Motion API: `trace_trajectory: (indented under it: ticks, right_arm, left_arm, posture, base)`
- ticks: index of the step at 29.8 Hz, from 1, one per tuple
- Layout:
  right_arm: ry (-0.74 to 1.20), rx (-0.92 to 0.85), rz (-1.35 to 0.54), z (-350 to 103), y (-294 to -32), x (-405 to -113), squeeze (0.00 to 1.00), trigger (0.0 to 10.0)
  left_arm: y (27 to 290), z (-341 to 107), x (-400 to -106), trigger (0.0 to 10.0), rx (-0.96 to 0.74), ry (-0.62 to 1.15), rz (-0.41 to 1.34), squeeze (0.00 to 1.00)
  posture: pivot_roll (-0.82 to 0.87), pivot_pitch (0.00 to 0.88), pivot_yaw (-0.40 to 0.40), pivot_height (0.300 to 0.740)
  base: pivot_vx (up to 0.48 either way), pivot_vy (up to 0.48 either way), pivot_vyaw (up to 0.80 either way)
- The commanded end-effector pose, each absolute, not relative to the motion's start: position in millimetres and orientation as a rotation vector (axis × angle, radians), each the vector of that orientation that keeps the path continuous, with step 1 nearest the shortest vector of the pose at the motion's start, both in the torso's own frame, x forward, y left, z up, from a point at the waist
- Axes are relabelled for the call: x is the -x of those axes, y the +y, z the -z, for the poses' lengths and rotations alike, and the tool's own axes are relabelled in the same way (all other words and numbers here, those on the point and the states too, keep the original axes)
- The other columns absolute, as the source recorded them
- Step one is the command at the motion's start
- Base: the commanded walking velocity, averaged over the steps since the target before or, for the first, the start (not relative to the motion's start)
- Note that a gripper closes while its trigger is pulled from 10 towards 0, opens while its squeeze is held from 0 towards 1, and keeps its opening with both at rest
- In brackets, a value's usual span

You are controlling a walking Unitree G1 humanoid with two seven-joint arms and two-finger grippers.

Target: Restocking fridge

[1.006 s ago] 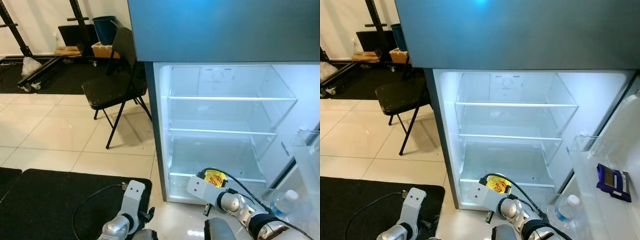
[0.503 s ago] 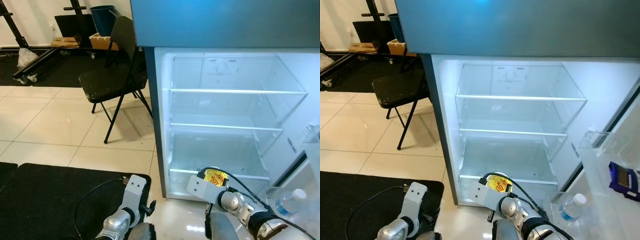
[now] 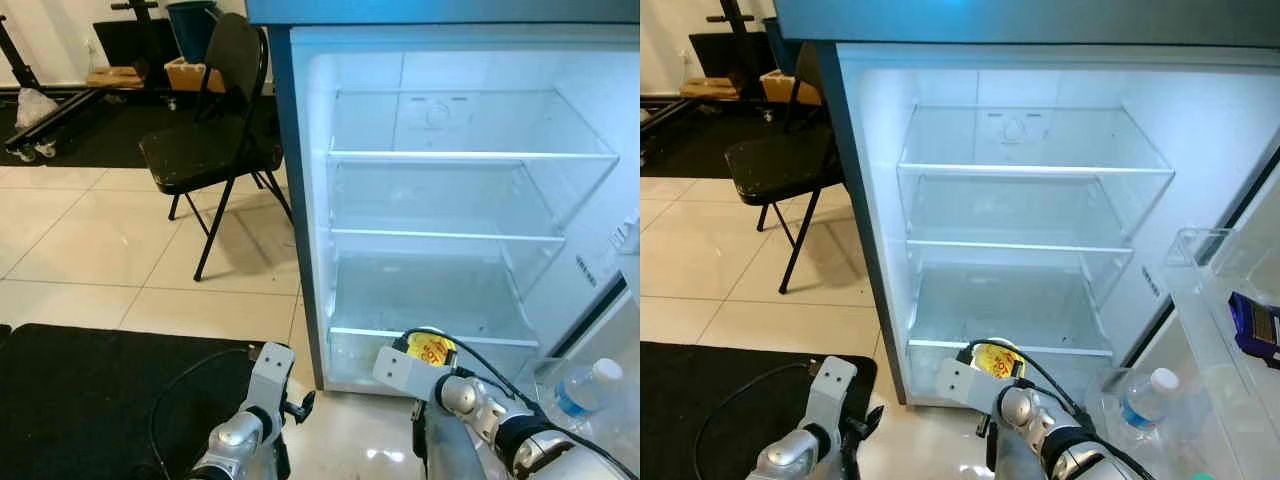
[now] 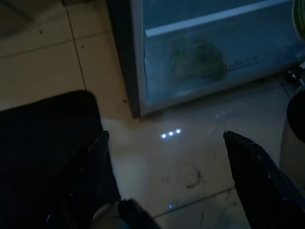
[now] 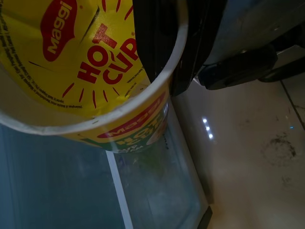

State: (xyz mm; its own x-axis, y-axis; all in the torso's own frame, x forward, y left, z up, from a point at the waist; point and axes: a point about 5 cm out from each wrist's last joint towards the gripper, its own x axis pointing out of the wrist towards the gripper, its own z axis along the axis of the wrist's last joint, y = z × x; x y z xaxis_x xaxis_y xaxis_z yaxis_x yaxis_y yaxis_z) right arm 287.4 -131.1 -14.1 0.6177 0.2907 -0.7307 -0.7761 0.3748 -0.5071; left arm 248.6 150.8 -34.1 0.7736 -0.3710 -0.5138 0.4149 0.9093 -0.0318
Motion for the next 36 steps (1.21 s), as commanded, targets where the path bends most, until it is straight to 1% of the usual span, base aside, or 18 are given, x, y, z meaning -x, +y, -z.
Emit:
trace_trajectory:
  ticks: [1, 2, 6, 13, 19, 20, 21, 23, 24, 25, 28, 29, 30, 31, 34, 35, 36]
  right_arm:
    - [0.580, 0.969, -0.723, 8.6, -130.7, -293.5, 0.00, 10.0]
    - [0.580, 0.969, -0.723, 8.6, -130.7, -293.5, 0.00, 10.0]
    - [0.583, 0.969, -0.709, 7.4, -131.7, -295.2, 0.00, 10.0]
    - [0.598, 0.960, -0.664, 2.9, -136.9, -300.9, 0.00, 10.0]
    - [0.597, 0.957, -0.641, -4.6, -141.0, -308.8, 0.00, 10.0]
    - [0.597, 0.957, -0.641, -4.6, -141.0, -308.8, 0.00, 10.0]
    - [0.589, 0.968, -0.635, -9.7, -142.7, -313.5, 0.00, 10.0]
    - [0.583, 0.973, -0.631, -12.9, -143.3, -316.5, 0.00, 10.0]
    - [0.552, 1.006, -0.611, -23.9, -145.2, -326.4, 0.00, 10.0]
    - [0.534, 1.013, -0.607, -29.3, -145.6, -330.7, 0.00, 10.0]
    - [0.516, 1.013, -0.609, -34.8, -145.6, -334.8, 0.00, 10.0]
    - [0.514, 1.024, -0.588, -40.1, -147.8, -339.4, 0.00, 10.0]
    - [0.512, 1.035, -0.569, -45.1, -150.0, -343.5, 0.00, 10.0]
    - [0.511, 1.047, -0.550, -50.6, -152.9, -347.8, 0.00, 10.0]
    - [0.510, 1.061, -0.532, -56.4, -156.2, -352.0, 0.00, 10.0]
    - [0.504, 1.065, -0.515, -62.5, -158.1, -356.3, 0.00, 10.0]
    - [0.499, 1.067, -0.504, -66.6, -159.3, -359.1, 0.00, 10.0]
  left_arm:
    - [148.0, 29.6, -253.4, 10.0, -0.085, 0.507, 0.432, 0.00]
    - [148.0, 29.6, -253.4, 10.0, -0.085, 0.507, 0.432, 0.00]
    - [146.8, 26.5, -256.5, 10.0, -0.087, 0.486, 0.438, 0.00]
    - [143.5, 19.4, -262.8, 10.0, -0.091, 0.436, 0.457, 0.00]
    - [142.6, 14.2, -266.4, 10.0, -0.099, 0.397, 0.472, 0.00]
    - [142.6, 14.2, -266.4, 10.0, -0.099, 0.397, 0.472, 0.00]
    - [143.1, 12.4, -266.8, 10.0, -0.099, 0.377, 0.476, 0.00]
    - [143.4, 11.4, -267.1, 10.0, -0.099, 0.366, 0.477, 0.00]
    - [145.0, 7.0, -267.3, 10.0, -0.095, 0.317, 0.486, 0.00]
    - [146.1, 4.3, -266.9, 10.0, -0.092, 0.286, 0.492, 0.00]
    - [147.2, 1.2, -266.2, 10.0, -0.091, 0.252, 0.499, 0.00]
    - [149.1, -4.0, -266.7, 10.0, -0.090, 0.210, 0.507, 0.00]
    - [150.8, -9.4, -267.3, 10.0, -0.092, 0.170, 0.513, 0.00]
    - [153.0, -16.6, -268.5, 10.0, -0.098, 0.125, 0.517, 0.00]
    - [155.3, -25.2, -270.6, 10.0, -0.105, 0.077, 0.518, 0.00]
    - [157.1, -34.9, -273.7, 10.0, -0.109, 0.034, 0.517, 0.00]
    - [158.2, -41.5, -275.6, 10.0, -0.111, 0.005, 0.516, 0.00]
  posture:
    - [-0.10, 0.000, -0.014, 0.490]
    - [-0.10, 0.000, -0.014, 0.490]
    - [-0.10, 0.000, -0.015, 0.465]
    - [-0.10, 0.000, -0.017, 0.435]
    - [-0.09, 0.023, -0.023, 0.400]
    - [-0.09, 0.023, -0.023, 0.400]
    - [-0.08, 0.049, -0.029, 0.390]
    - [-0.08, 0.049, -0.029, 0.385]
    - [-0.07, 0.098, -0.039, 0.375]
    - [-0.06, 0.148, -0.046, 0.375]
    - [-0.06, 0.148, -0.046, 0.375]
    - [-0.03, 0.227, -0.055, 0.375]
    - [-0.02, 0.232, -0.055, 0.375]
    - [0.00, 0.270, -0.059, 0.375]
    - [0.00, 0.270, -0.059, 0.375]
    - [0.02, 0.320, -0.057, 0.375]
    - [0.02, 0.320, -0.057, 0.375]
  base:
    - [0.000, 0.000, 0.00]
    - [0.000, 0.000, 0.00]
    - [0.000, 0.000, 0.00]
    - [0.000, 0.000, 0.00]
    - [0.000, 0.000, 0.00]
    - [0.000, 0.000, 0.00]
    - [0.000, 0.000, 0.00]
    - [0.000, 0.000, 0.00]
    - [0.000, 0.000, 0.00]
    - [0.000, 0.000, 0.00]
    - [0.000, 0.000, 0.00]
    - [0.000, 0.000, 0.00]
    - [0.000, 0.000, 0.00]
    - [0.000, 0.000, 0.00]
    - [0.000, 0.000, 0.00]
    - [0.000, 0.000, 0.00]
    - [0.000, 0.000, 0.00]
